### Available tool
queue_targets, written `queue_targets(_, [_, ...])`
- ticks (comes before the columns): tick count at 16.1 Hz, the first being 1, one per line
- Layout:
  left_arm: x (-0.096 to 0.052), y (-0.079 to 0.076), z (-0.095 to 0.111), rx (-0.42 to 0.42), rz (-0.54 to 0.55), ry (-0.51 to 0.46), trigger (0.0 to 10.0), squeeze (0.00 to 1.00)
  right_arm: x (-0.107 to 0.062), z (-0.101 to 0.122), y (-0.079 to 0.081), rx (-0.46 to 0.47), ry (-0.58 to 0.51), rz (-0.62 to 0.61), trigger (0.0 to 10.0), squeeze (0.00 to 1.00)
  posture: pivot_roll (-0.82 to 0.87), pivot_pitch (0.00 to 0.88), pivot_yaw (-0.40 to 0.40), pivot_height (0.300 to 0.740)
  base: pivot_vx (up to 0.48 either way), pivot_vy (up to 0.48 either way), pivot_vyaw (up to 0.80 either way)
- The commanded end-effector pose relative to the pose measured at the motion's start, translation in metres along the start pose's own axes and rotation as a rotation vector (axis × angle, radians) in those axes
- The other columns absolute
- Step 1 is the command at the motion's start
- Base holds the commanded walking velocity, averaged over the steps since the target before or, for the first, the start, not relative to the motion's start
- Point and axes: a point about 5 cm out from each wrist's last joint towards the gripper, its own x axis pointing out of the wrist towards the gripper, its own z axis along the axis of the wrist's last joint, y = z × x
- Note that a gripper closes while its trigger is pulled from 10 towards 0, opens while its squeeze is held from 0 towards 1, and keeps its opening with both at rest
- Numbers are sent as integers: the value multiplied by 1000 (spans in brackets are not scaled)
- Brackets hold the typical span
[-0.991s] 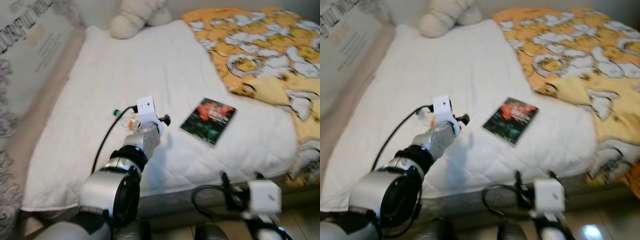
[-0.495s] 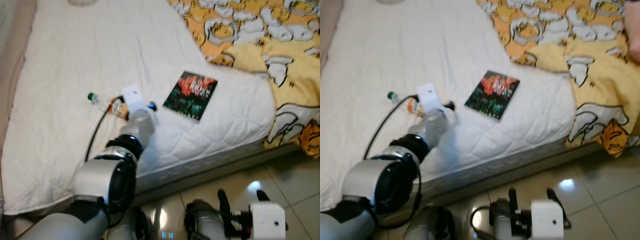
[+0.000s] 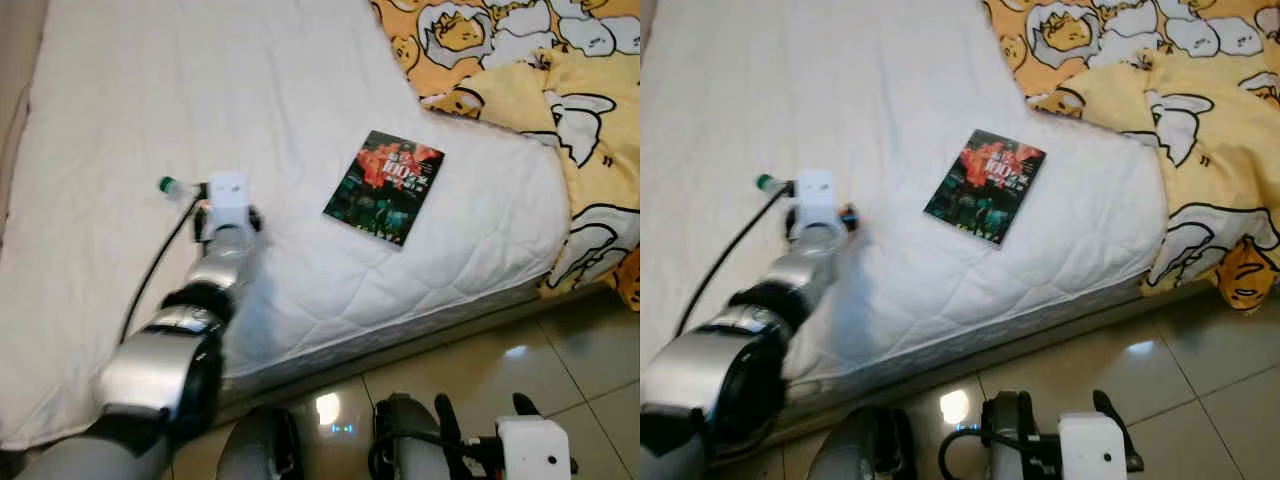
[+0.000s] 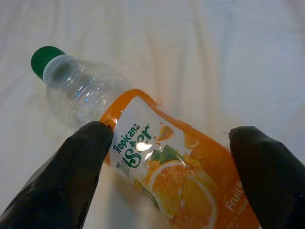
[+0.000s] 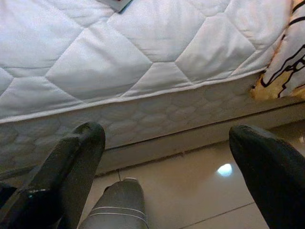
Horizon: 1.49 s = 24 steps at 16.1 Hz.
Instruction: Clean up the room
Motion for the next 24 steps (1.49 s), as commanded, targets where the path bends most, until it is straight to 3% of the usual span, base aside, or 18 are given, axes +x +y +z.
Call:
queue_targets(1, [-6, 53, -79, 129, 87, 240, 10000, 0, -4, -10, -5, -11, 46, 5, 10000, 0, -165, 229, 84, 690, 0, 0, 0])
queue_targets(3, [-22, 102, -115, 189, 150, 288, 10000, 0, 4, -13, -5, -23, 43, 40, 10000, 0, -105, 209, 69, 690, 0, 0, 0])
queue_targets(4, [-34, 113, -118, 183, 162, 284, 10000, 0, 10, -13, -2, -30, 31, 69, 10000, 0, -82, 201, 60, 690, 0, 0, 0])
queue_targets(5, [-38, 114, -117, 177, 165, 280, 10000, 0, 14, -13, -2, -34, 24, 82, 10000, 0, -55, 187, 52, 690, 0, 0, 0])
queue_targets(7, [-51, 122, -100, 150, 172, 206, 10000, 0, 28, -11, 4, -41, -6, 137, 10000, 0, -24, 164, 34, 690, 0, 0, 0])
queue_targets(9, [-51, 118, -79, 110, 172, 143, 10000, 0, 37, -10, 5, -49, -25, 155, 10000, 0, -16, 144, 21, 690, 0, 0, 0])
queue_targets(11, [-42, 104, -36, 35, 164, 19, 10000, 0, 47, -8, 3, -53, -47, 156, 10000, 0, -14, 123, 16, 690, 0, 0, 0])
queue_targets(12, [-35, 92, -10, -29, 92, -95, 10000, 0, 56, -5, 1, 11, -56, 132, 10000, 0, -27, 96, 19, 690, 0, 0, 0])
queue_targets(13, [-37, 89, -5, -36, 64, -140, 10000, 0, 59, -3, -1, 43, -59, 113, 10000, 0, -30, 91, 19, 690, 0, 0, 0])
queue_targets(14, [-54, 78, 6, -51, -23, -270, 10000, 0, 71, 5, -7, 81, -100, 81, 10000, 0, -20, 52, 20, 690, 0, 0, 0])
queue_targets(16, [-86, 58, 4, -112, -164, -361, 10000, 0, 96, 22, -10, 130, -192, 79, 10000, 0, 44, 0, 15, 690, 0, 0, 0])
queue_targets(17, [-91, 50, 1, -120, -197, -349, 10000, 0, 107, 28, -10, 162, -212, 79, 10000, 0, 61, 0, 13, 690, 0, 0, 0])
queue_targets(19, [-92, 40, -1, -146, -206, -339, 10000, 0, 135, 37, -8, 247, -225, 80, 10000, 0, 116, 0, -14, 690, 0, 0, 0])
queue_targets(22, [-89, 31, 7, -196, -223, -385, 10000, 0, 163, 52, -3, 238, -249, 119, 10000, 0, 146, 0, -41, 690, 0, 0, 165])
queue_targets(24, [-85, 28, 10, -167, -239, -383, 10000, 0, 171, 57, -4, 233, -262, 122, 10000, 0, 147, 0, -39, 690, 0, 0, 516])
